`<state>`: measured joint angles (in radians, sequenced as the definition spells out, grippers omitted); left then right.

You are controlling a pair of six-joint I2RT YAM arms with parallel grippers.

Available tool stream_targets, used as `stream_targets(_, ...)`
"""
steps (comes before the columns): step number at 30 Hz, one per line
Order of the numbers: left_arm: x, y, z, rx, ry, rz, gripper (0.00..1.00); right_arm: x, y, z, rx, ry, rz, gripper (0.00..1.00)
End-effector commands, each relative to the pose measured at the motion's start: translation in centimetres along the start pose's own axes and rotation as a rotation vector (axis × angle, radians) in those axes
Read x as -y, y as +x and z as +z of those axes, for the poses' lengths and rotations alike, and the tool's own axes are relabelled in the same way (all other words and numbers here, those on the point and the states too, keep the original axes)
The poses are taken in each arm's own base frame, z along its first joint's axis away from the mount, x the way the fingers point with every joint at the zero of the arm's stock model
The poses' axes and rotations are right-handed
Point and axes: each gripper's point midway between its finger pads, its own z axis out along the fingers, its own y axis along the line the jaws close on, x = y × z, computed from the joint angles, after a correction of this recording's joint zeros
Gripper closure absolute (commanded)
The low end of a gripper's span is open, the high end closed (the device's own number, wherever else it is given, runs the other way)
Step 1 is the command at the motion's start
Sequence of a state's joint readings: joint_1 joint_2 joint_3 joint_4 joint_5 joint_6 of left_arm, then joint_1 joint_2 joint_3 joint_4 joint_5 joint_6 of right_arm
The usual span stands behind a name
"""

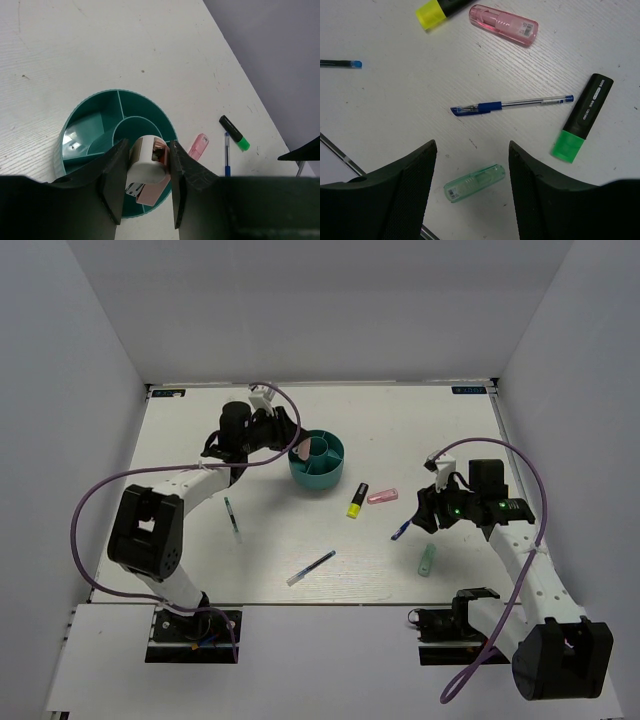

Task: Sort the stationery into containers
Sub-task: Place the stationery into the container

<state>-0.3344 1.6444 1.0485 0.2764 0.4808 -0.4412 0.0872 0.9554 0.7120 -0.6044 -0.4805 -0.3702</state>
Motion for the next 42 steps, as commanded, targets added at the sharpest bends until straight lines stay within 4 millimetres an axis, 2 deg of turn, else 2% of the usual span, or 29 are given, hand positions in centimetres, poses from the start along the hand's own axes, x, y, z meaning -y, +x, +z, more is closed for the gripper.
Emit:
stream_targets(1,0.3,-0.6,-0.2,0.050,0.052,-0.001,0.99,0.1,-0.3,-0.1,0.005,0.003,-0.003,0.38)
stream_targets(5,-0.1,-0.7,-0.2,0.077,0.091,-0.039,0.99,0.2,-0.2,0.0,-0.002,0.001,-0.002,0.38)
stream_targets(18,-1.9,1.3,0.2,0.034,0.088,-0.039,0.99,0.3,0.0,0.1,-0.011,0.003,-0.002,0.36)
stream_targets(26,-3.2,3.4,-0.1,-0.010,0.041,-0.011,0.98,0.2,0.0,0.1,-0.015,-0.001,0.000,0.35)
stream_targets(30,-3.8,4.0,-0.4,-0.017,0.014,0.011,0.85,0.1,0.0,0.1,-0.016,-0.006,0.000,0.34)
stream_targets(32,-4.0,4.2,-0.6,-0.020,0.000,0.010,0.60,0.1,0.1,0.2,-0.019,-0.011,0.000,0.32)
stream_targets(34,-3.9,4.1,-0.6,-0.017,-0.004,0.018,0.45,0.1,0.1,0.2,-0.019,-0.009,0.000,0.32)
stream_targets(41,-3.1,2.5,-0.9,-0.014,-0.008,0.035,0.27,0.0,0.1,0.1,-0.018,-0.014,-0.007,0.30)
stream_targets(42,-2.2,0.9,-1.1,0.012,0.000,0.056,0.27,0.0,0.0,0.1,-0.014,-0.013,-0.009,0.30)
